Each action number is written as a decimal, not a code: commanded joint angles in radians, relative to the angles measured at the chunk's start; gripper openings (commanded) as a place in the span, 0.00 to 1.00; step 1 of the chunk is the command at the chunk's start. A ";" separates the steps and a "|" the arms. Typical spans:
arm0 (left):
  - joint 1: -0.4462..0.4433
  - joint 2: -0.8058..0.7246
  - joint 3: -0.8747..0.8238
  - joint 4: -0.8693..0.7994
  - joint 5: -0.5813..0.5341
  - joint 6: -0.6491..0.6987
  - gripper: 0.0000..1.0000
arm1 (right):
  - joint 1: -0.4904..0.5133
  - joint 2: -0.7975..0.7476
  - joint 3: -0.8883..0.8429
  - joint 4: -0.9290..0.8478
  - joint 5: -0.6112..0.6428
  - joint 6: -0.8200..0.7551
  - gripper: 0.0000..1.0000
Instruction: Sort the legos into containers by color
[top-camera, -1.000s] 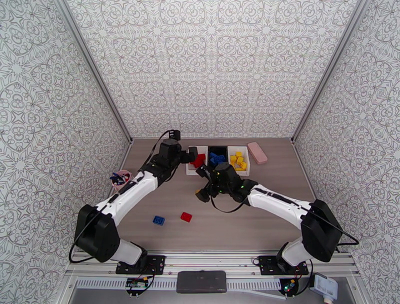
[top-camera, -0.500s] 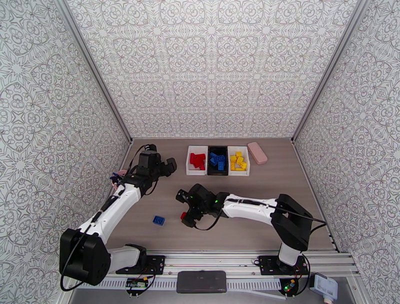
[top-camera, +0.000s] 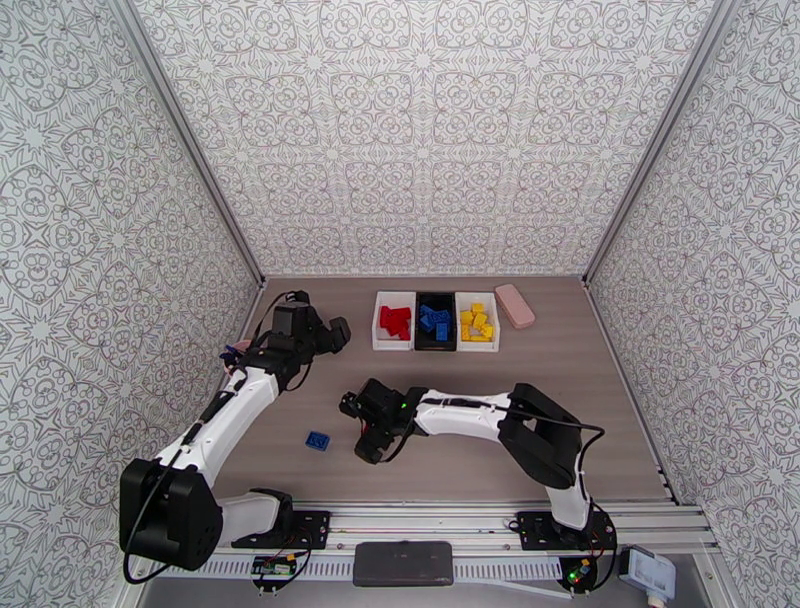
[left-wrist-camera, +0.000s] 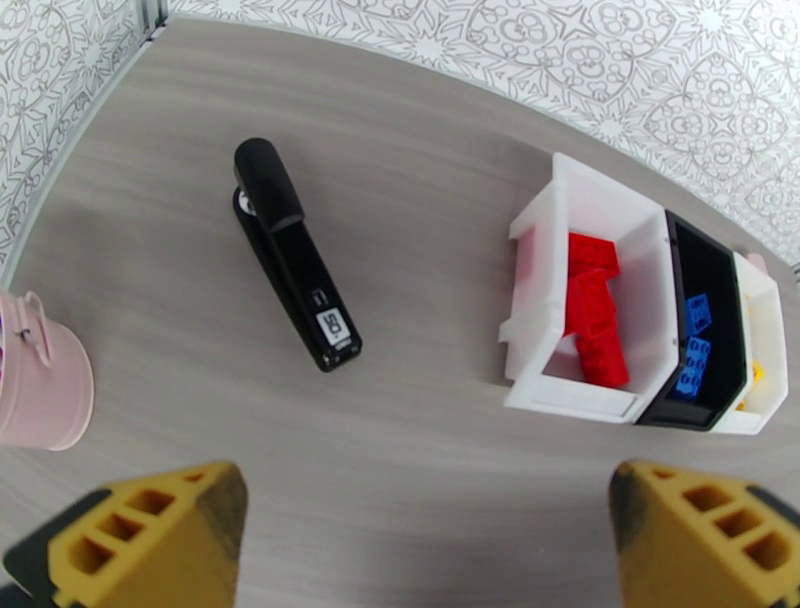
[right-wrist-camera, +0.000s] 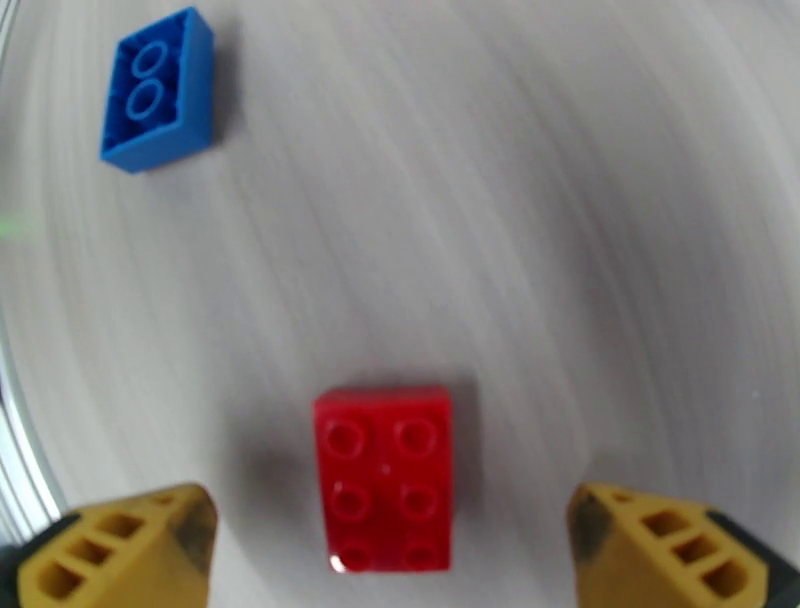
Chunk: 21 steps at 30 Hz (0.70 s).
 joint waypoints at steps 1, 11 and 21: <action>0.006 -0.020 0.019 -0.028 0.026 -0.007 0.99 | 0.005 0.033 0.037 -0.019 -0.006 0.028 0.93; -0.004 -0.031 0.022 -0.028 0.029 -0.004 1.00 | 0.005 0.080 0.060 -0.027 -0.018 0.052 0.76; -0.013 -0.034 0.019 -0.025 0.030 0.005 1.00 | -0.003 0.051 0.032 0.002 -0.031 0.094 0.37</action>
